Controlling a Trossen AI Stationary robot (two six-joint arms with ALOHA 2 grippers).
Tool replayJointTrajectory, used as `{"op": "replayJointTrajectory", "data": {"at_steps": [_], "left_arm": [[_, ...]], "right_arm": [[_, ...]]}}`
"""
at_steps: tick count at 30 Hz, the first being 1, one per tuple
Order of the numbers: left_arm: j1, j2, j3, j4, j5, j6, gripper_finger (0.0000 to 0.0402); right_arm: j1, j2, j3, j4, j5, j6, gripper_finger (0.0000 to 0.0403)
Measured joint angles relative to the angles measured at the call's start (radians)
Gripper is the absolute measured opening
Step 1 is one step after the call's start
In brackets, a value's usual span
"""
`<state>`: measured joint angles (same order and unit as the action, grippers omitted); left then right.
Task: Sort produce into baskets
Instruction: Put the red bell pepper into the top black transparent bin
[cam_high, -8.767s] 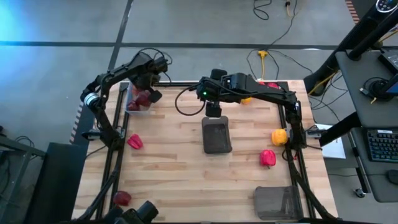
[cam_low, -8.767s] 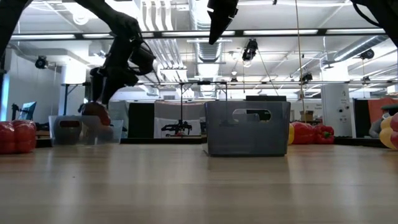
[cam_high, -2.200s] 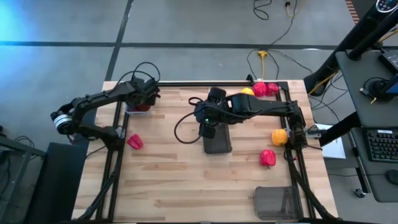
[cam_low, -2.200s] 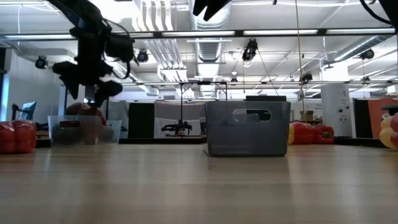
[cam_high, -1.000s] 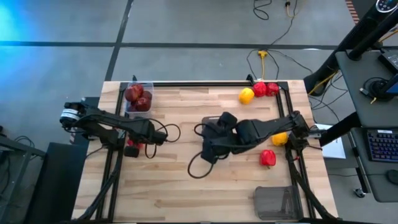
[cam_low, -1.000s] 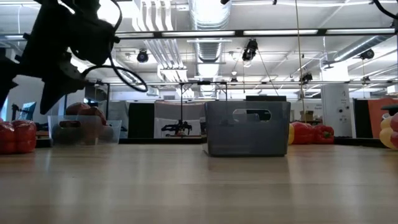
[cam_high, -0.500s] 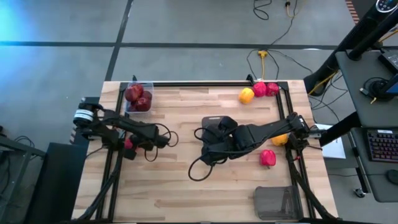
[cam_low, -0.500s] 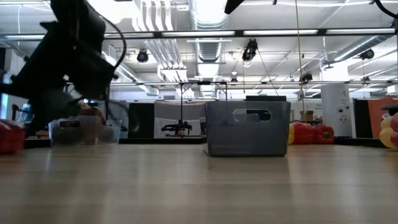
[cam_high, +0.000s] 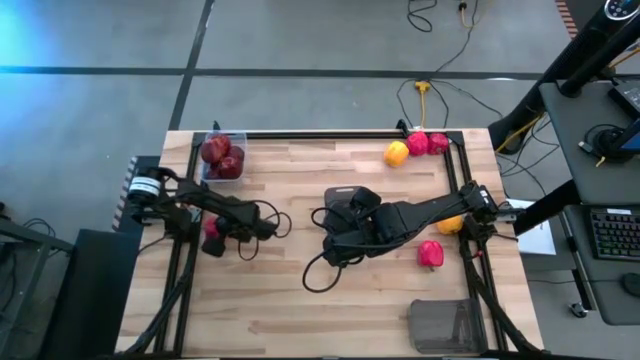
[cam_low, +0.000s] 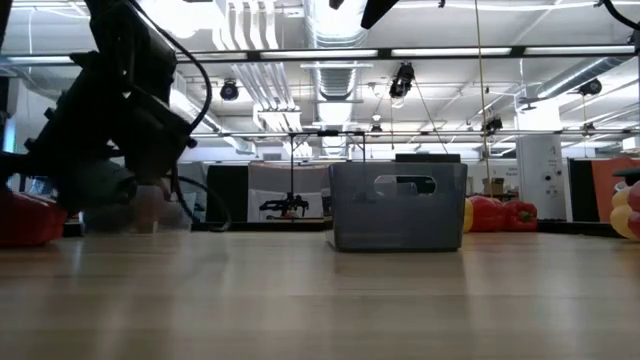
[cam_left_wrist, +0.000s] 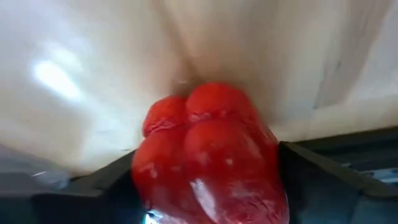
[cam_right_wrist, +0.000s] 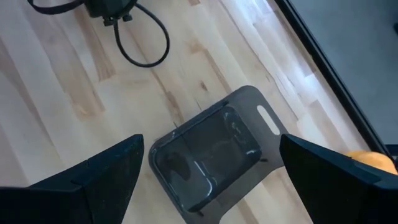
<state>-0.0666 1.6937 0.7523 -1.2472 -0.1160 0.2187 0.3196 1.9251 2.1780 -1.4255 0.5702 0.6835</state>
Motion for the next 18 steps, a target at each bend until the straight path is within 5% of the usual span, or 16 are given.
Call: {"op": "replayJointTrajectory", "data": {"at_steps": [4,8,14,18], "left_arm": [[0.000,-0.033,0.073,-0.027,-0.012,-0.079,0.0236],[-0.010,-0.098,0.194,0.037,0.033,-0.202,0.0231],[-0.018,-0.248,0.274,0.541,0.172,-0.440,0.0231],[-0.033,-0.288,0.235,0.869,0.173,-0.599,0.0231]], "right_arm": [[0.003,-0.003,0.005,-0.004,0.002,0.000,0.0368],[0.008,-0.027,0.008,-0.016,-0.026,0.015,0.0368],[0.037,-0.078,0.008,-0.027,-0.047,0.033,0.0368],[0.073,-0.109,0.008,-0.099,-0.046,0.107,0.0368]]}}
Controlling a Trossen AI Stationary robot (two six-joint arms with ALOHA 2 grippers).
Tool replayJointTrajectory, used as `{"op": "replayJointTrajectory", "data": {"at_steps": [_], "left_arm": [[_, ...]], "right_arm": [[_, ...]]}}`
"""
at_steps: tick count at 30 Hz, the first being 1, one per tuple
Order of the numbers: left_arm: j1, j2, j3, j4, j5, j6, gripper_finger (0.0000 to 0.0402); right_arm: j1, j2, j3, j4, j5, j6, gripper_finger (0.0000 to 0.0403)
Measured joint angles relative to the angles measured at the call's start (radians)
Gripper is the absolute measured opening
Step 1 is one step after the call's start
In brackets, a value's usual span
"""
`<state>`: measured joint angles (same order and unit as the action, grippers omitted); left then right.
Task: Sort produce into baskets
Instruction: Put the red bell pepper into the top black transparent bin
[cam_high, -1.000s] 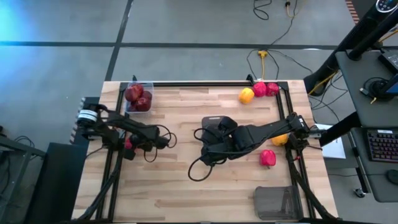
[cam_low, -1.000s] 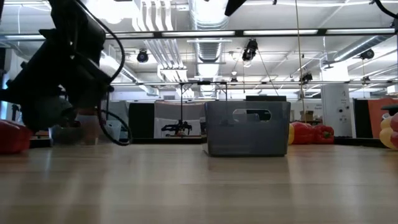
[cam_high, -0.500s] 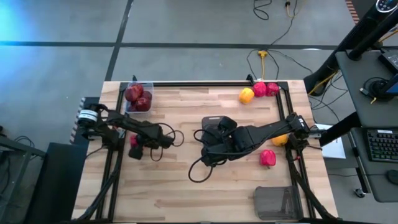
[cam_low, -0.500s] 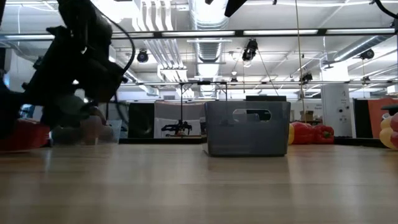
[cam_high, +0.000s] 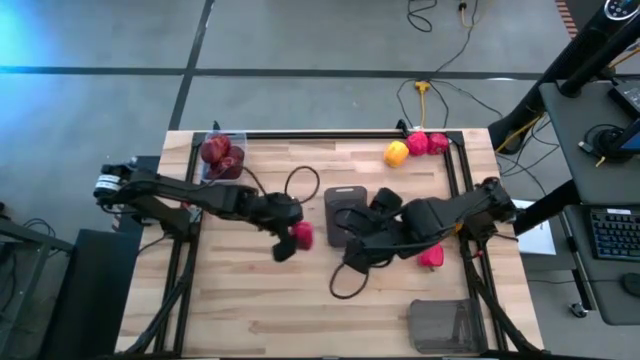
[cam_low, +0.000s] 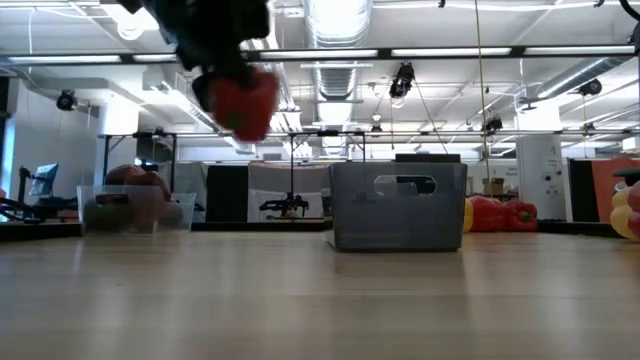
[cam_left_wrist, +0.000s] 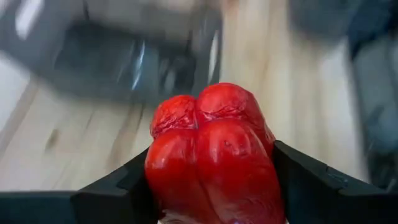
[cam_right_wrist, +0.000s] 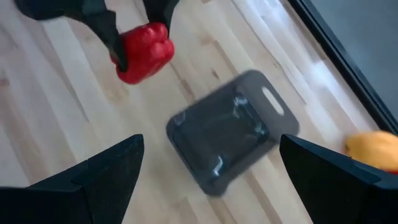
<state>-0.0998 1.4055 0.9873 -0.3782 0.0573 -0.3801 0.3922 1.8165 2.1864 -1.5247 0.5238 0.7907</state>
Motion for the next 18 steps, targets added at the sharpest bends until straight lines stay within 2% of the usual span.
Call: {"op": "replayJointTrajectory", "data": {"at_steps": [4,8,11,13,18], "left_arm": [[-0.003,0.026,-0.006,0.290,-0.043,-0.122,0.0231],[0.028,0.123,0.042,0.396,-0.057,-0.200,0.0232],[0.051,0.223,0.128,0.368,-0.096,-0.214,0.0232],[0.075,0.299,0.213,0.291,-0.097,-0.237,0.0232],[0.142,0.481,0.462,-0.087,-0.102,-0.241,0.0233]], "right_arm": [[0.063,-0.026,-0.020,-0.043,0.025,0.055,0.0368],[0.128,-0.072,-0.078,-0.045,0.069,0.100,0.0368],[0.168,-0.114,-0.151,-0.047,0.093,0.150,0.0368],[0.196,-0.145,-0.207,-0.046,0.097,0.190,0.0368],[0.278,-0.228,-0.339,-0.048,0.092,0.293,0.0368]]}}
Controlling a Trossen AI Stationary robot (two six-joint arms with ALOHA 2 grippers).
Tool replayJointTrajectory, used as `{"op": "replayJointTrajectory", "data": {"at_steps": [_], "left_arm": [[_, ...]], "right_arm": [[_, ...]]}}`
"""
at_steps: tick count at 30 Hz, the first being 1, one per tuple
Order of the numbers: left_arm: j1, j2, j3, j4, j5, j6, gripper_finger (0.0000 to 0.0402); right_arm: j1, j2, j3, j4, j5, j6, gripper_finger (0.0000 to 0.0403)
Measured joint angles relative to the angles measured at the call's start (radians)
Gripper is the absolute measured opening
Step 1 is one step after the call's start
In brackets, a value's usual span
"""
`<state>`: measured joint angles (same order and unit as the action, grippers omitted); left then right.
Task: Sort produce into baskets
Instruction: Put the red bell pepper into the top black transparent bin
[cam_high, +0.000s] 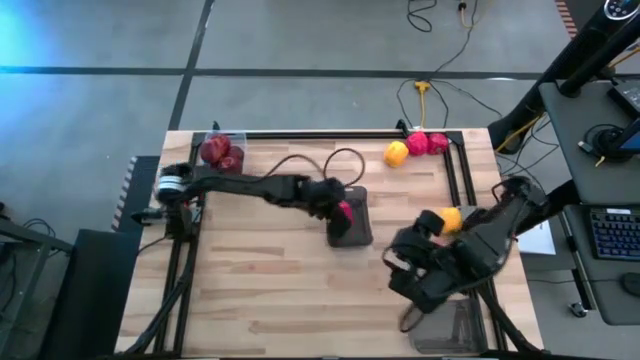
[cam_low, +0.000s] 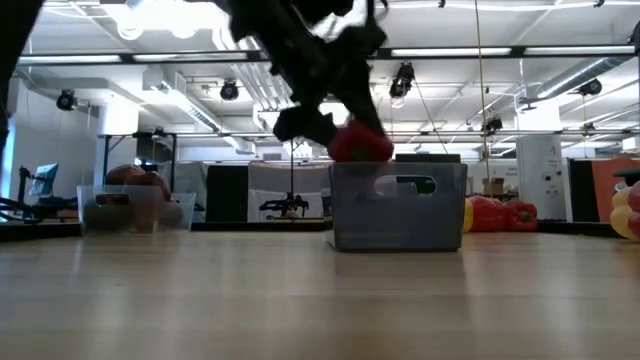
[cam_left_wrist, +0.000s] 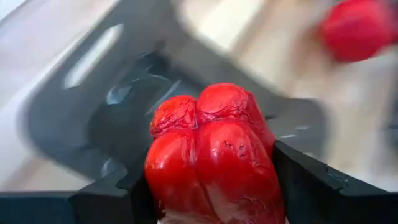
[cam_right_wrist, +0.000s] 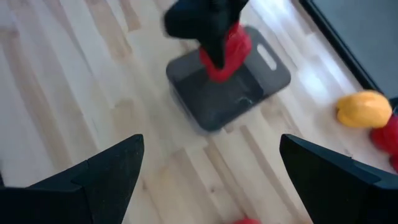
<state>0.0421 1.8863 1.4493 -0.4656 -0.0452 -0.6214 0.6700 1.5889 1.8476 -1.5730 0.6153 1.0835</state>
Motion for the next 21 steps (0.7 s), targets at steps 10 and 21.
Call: {"op": "replayJointTrajectory", "data": {"at_steps": [10,21], "left_arm": [[0.097,0.228,0.325,-0.398,-0.018,-0.060,0.0239],[0.098,0.348,0.601,-0.702,-0.096,-0.099,0.0330]], "right_arm": [[0.108,-0.073,-0.193,0.003,-0.012,0.074,0.0368],[0.111,-0.203,-0.469,0.001,-0.087,0.027,0.0368]]}}
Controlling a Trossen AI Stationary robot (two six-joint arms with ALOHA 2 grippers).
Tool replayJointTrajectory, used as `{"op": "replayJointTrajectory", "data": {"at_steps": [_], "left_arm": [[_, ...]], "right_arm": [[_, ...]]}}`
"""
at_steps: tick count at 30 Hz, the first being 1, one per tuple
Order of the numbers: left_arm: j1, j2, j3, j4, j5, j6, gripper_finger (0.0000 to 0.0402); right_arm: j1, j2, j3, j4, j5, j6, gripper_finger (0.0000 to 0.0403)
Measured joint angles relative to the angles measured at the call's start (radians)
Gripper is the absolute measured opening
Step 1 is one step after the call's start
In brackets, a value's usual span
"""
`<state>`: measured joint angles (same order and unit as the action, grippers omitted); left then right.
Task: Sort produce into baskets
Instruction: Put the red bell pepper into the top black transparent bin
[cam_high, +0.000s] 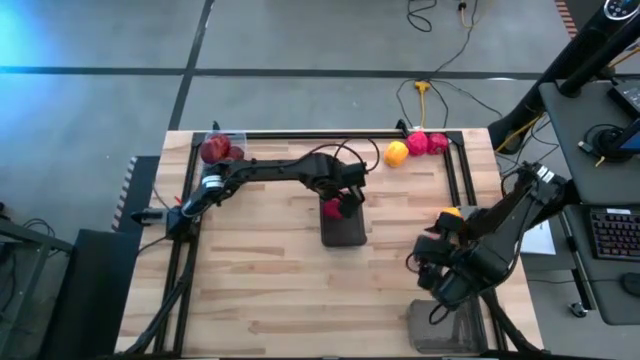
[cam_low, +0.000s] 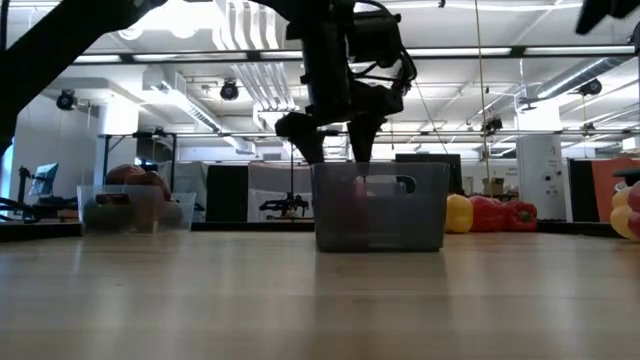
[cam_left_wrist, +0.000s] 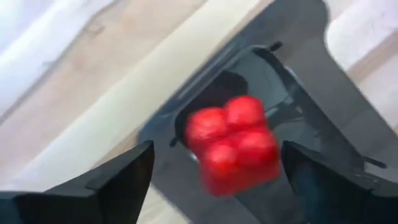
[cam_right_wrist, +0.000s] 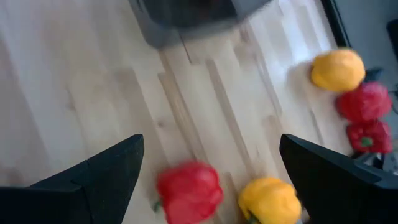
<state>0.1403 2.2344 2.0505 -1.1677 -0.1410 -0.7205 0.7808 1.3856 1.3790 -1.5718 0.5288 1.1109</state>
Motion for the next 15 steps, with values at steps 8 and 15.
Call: {"op": "replayJointTrajectory", "data": {"at_steps": [8,15], "left_arm": [[-0.036,-0.019,0.104,-0.096,-0.120,-0.004,0.0341],[-0.171,-0.042,0.136,-0.093,-0.276,-0.015,0.0324]], "right_arm": [[-0.002,-0.192,-0.195,0.024,-0.137,-0.030,0.0368],[-0.025,-0.204,-0.334,0.105,-0.318,-0.165,0.0368]]}}
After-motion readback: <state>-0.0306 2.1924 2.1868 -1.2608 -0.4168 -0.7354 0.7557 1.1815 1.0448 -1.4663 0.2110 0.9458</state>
